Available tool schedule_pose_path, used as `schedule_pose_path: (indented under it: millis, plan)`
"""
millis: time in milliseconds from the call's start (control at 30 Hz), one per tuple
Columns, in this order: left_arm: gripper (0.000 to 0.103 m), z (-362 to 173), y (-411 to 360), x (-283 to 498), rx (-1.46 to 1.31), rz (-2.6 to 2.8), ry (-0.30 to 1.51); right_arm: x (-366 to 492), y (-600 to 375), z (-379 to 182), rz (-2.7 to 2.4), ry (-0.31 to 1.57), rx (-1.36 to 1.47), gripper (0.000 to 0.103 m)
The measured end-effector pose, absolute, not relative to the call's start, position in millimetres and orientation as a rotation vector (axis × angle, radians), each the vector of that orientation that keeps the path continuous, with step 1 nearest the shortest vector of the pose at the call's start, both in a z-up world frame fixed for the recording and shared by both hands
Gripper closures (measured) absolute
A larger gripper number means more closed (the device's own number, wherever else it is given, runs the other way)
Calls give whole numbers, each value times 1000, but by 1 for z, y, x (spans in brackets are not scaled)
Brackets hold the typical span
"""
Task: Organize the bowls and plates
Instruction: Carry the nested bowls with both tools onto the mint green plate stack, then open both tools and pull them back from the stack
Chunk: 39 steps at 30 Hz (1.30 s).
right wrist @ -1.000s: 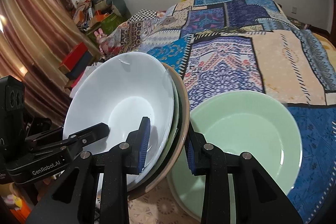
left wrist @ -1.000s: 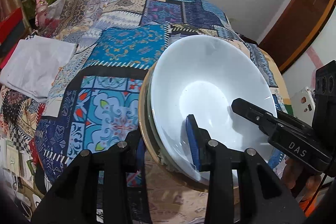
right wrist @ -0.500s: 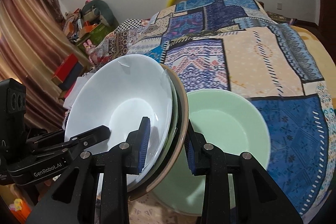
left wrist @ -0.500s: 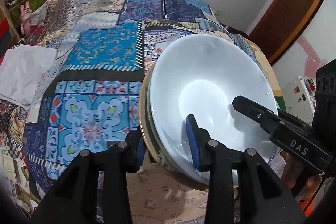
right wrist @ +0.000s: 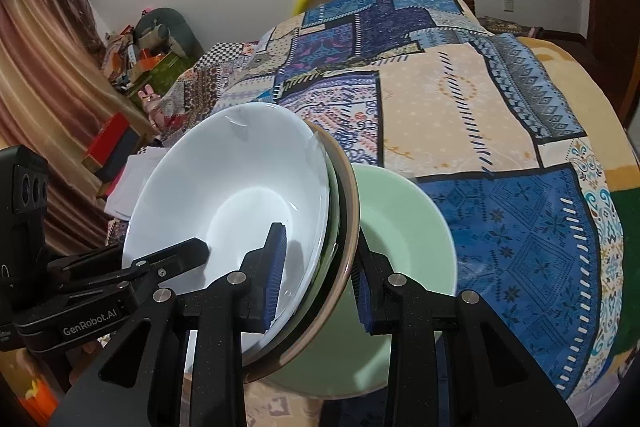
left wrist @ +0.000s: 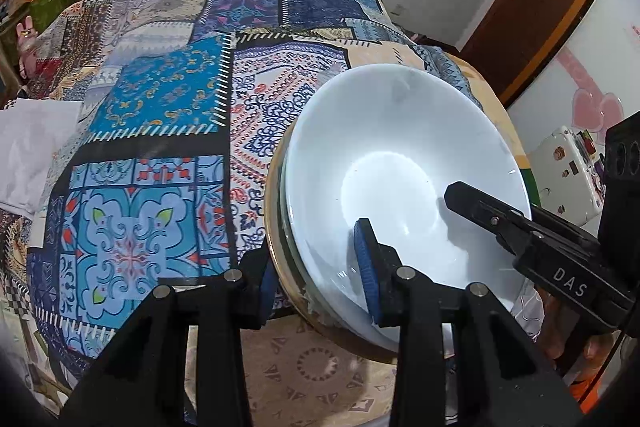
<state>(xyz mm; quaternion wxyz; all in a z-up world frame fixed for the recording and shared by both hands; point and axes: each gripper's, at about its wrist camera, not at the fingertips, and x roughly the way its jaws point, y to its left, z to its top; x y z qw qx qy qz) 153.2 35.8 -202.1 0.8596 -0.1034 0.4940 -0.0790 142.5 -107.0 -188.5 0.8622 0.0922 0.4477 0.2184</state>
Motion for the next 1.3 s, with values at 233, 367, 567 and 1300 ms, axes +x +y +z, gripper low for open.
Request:
schedule_pose_path:
  millis: [233,367,567,1300]
  plan:
    - [67,-210,26,160,-204,-174,1058,144,-113,-195,445,953,200,75]
    - [67,-216,24,163,-200,-176,1078,145,-117,-202,442,969,210,75]
    - [67,-228,18,168,-189,-183,1111,147,-123,-212,431,997,220,75]
    - [48,-220,25,155,-220,-127,1089,126,-133,-199,405,952,132,50]
